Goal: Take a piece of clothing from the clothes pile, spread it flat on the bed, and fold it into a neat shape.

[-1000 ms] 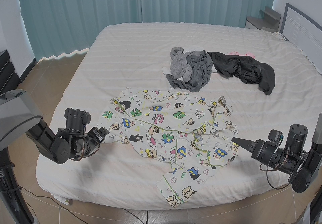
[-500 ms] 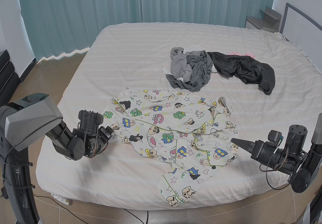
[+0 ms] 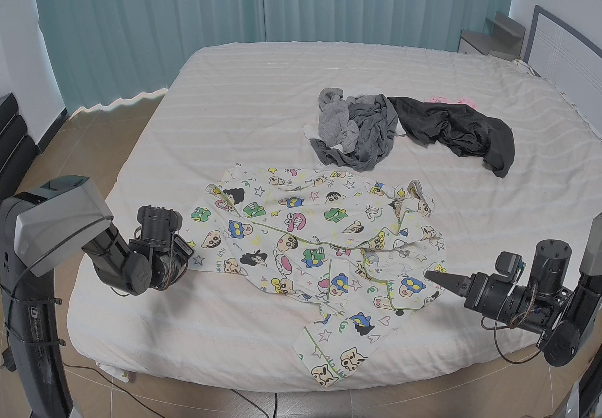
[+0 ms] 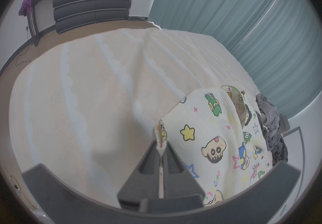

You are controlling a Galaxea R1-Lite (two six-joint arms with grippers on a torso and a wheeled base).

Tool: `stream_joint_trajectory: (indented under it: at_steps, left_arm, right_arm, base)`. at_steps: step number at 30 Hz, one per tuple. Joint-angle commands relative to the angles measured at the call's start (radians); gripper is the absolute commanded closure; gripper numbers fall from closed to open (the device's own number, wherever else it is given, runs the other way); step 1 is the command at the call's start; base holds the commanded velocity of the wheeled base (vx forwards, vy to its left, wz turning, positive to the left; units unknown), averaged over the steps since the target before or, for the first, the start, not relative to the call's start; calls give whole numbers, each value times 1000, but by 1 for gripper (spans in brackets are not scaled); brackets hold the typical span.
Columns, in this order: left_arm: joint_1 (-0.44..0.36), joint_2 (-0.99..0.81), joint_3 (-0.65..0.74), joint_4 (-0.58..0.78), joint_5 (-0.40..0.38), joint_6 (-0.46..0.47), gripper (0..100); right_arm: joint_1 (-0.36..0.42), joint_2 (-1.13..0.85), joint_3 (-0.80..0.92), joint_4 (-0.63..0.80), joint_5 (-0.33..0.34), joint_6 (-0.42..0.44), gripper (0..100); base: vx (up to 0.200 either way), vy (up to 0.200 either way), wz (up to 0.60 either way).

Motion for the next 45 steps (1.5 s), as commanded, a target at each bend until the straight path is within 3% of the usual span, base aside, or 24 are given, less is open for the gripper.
stream_joint_trajectory:
  at_steps: [1,10,12,16,21,32,45]
  left_arm:
    - [47,-56,36,-1,0,35,100]
    - [89,-189,124,-1,-10,78,100]
    - [101,-218,133,-1,-9,93,100]
    - [121,-237,130,-2,-10,97,100]
    - [144,-272,142,2,-43,94,100]
    - [155,-289,181,1,-60,93,100]
    - [155,-281,191,-1,-61,90,100]
  right_arm:
    - [73,31,44,-13,6,1,0]
    - [247,240,8,-13,-12,-21,0]
    - [328,306,5,-13,-50,-21,0]
    - [377,339,4,-13,-64,-21,0]
    - [379,353,-64,31,-104,-21,0]
    - [429,332,-372,439,-239,-19,0]
    - [466,290,-349,455,-257,-7,0]
  base:
    - [0,0,0]
    - [0,0,0]
    - [0,0,0]
    - [0,0,0]
    - [0,0,0]
    - [0,0,0]
    - [0,0,0]
